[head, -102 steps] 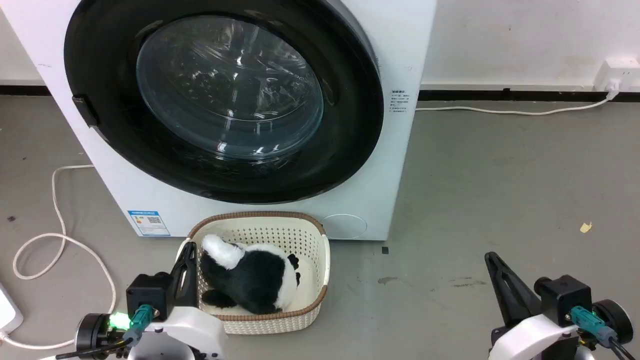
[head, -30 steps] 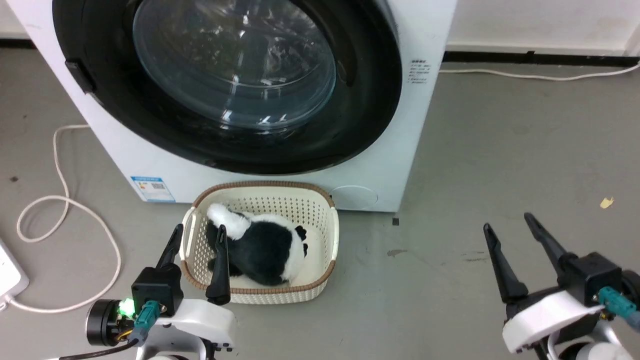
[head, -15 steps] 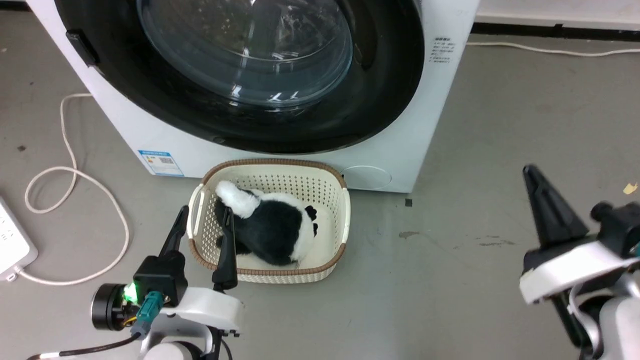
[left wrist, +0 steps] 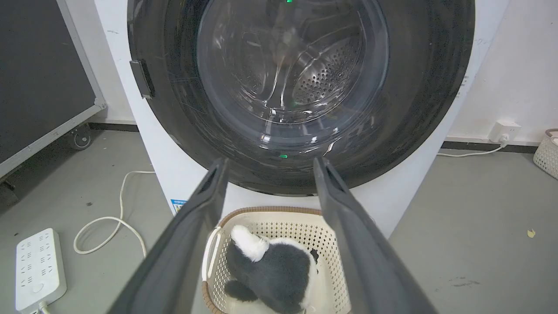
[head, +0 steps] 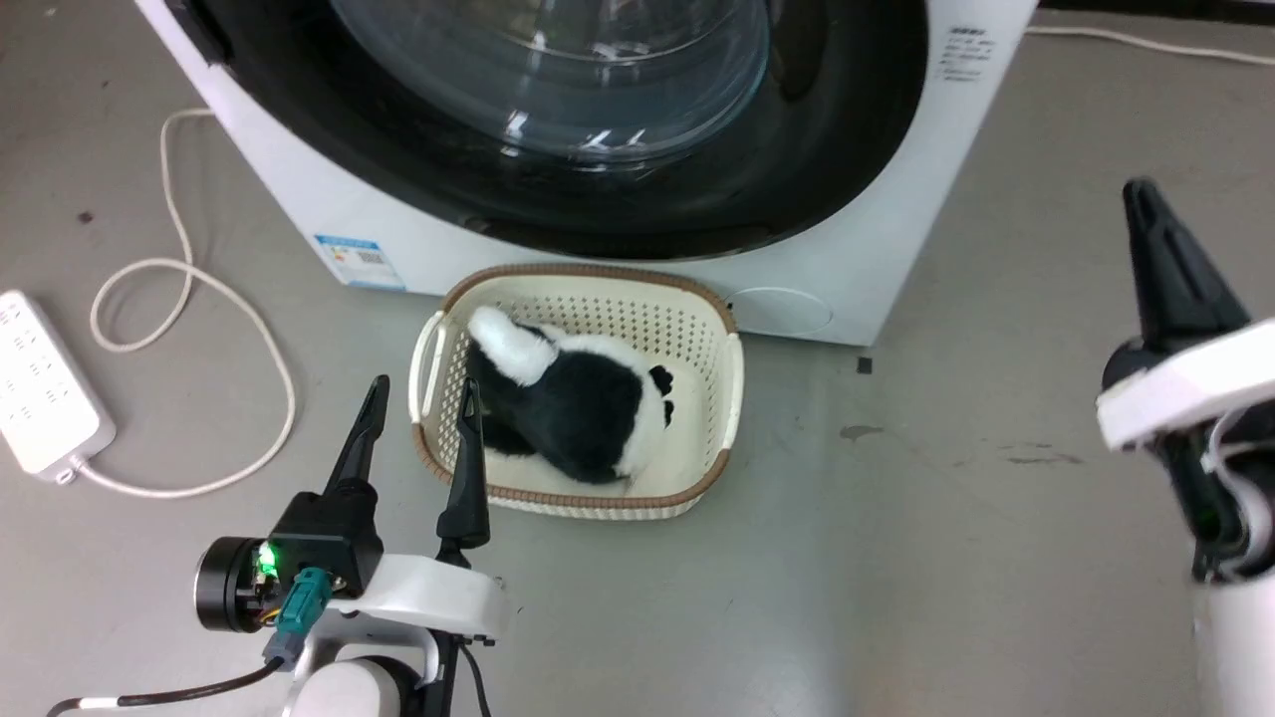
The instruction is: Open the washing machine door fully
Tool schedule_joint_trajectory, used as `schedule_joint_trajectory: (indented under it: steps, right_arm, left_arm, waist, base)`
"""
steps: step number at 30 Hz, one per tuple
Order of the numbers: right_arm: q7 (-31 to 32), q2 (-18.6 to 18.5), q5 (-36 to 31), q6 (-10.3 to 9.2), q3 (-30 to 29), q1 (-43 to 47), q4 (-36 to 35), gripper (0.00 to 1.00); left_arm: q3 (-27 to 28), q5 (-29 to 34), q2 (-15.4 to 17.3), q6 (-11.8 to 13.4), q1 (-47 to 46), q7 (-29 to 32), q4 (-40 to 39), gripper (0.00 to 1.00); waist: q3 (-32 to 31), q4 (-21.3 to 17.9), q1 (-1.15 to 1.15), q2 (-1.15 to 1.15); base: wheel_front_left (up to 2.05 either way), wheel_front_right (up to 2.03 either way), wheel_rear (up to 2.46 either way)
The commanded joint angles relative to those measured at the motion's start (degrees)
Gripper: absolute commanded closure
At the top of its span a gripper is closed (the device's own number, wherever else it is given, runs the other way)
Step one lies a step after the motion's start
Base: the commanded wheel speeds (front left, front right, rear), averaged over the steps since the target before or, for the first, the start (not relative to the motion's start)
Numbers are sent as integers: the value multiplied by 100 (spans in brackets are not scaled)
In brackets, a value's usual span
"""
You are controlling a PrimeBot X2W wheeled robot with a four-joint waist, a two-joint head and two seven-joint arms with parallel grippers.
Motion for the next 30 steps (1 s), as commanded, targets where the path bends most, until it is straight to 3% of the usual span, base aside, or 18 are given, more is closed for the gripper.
schedule_joint_trajectory:
  steps: [1,8,19,30]
  right_arm:
    - [113,-42,216,-4,-71,-326,99,100]
    - [508,65,682,-4,-380,-989,492,100]
    - [1629,323,1355,-5,-1195,-2347,1566,100]
    - [3044,371,1592,-6,-2383,-3889,3167,100]
  left_arm:
    - [-50,-42,5,59,-111,-72,-43,0]
    - [-136,-105,5,120,-177,-144,-83,0]
    - [-358,-211,5,229,-261,-275,-122,0]
    - [-595,-368,6,356,-405,-431,-168,0]
  waist:
    - [104,97,-1,0]
    - [309,250,-1,0]
    - [698,542,-1,0]
    - [1045,834,-1,0]
  base:
    - [0,0,0]
    - [0,0,0]
    - [0,0,0]
    - [0,0,0]
